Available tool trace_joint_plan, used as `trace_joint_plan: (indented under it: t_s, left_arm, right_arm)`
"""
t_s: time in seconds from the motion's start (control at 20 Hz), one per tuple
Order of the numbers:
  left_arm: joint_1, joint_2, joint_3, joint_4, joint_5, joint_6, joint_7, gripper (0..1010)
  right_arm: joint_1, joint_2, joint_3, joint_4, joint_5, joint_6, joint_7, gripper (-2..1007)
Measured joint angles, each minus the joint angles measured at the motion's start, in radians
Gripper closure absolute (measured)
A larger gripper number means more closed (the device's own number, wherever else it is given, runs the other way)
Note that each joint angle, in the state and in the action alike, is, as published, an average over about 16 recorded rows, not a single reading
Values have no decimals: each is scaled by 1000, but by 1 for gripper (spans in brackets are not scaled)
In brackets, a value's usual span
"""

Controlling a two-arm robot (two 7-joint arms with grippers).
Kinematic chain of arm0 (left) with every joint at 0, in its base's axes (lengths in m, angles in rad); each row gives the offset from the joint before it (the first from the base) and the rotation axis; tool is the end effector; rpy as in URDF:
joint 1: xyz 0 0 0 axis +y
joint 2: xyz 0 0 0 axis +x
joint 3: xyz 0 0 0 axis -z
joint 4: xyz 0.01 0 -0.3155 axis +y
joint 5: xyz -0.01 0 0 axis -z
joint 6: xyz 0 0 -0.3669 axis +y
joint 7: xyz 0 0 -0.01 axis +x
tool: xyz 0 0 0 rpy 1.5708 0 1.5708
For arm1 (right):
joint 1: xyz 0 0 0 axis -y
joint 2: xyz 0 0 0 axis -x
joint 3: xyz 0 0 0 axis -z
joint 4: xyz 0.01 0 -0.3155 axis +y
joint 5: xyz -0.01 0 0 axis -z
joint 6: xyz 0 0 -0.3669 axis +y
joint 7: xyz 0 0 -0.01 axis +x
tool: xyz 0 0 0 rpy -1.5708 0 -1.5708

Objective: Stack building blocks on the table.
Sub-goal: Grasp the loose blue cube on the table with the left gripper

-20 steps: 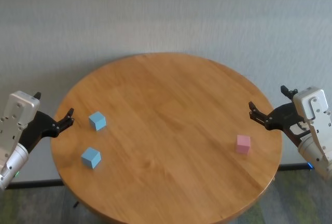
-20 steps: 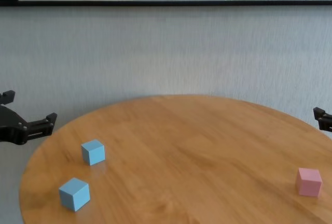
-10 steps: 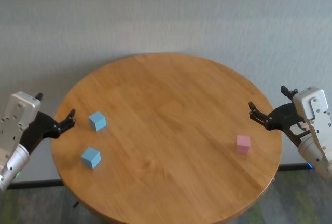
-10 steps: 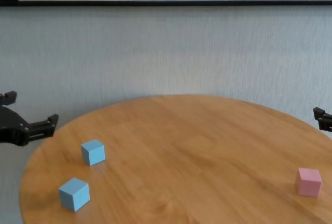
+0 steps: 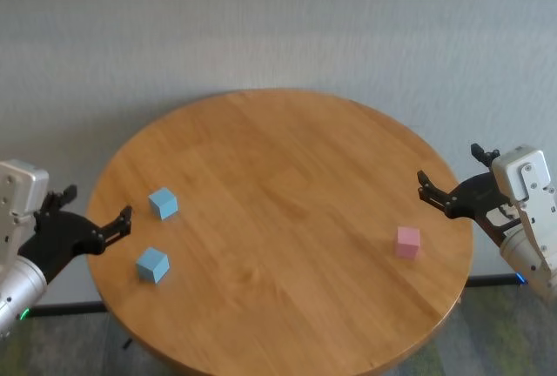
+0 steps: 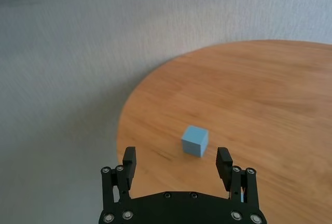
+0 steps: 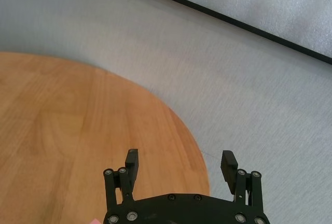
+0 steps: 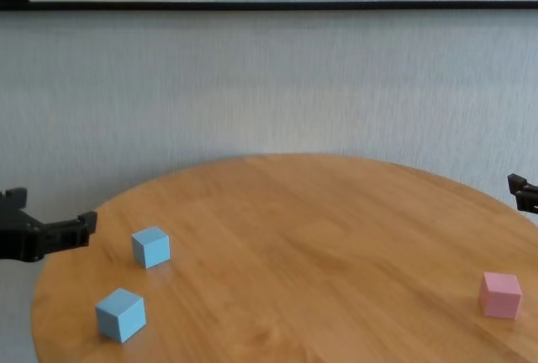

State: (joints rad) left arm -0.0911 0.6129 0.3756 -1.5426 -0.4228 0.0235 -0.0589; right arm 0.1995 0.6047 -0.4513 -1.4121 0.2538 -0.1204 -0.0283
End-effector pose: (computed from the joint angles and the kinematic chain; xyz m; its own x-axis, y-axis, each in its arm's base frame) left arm 0.3904 0.0774 -0.3225 0.3634 0.9153 0.1734 -0.9253 0.3329 0.1817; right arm 0.4172 -0.0818 -0.3339 0.2922 -0.8803 0.3738 0.9553 0.2873 -0.0703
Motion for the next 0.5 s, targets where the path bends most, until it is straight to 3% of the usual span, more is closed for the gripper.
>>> trace_joint_plan:
  t_s: [0.25, 0.5]
  left_arm:
    - [36, -5, -19, -37, -52, 57, -37, 10]
    - [52, -5, -16, -48, -61, 82, -78, 10]
  right_arm:
    - [0, 0, 0, 0, 0, 0, 0, 0]
    - [0, 0, 0, 0, 0, 0, 0, 0]
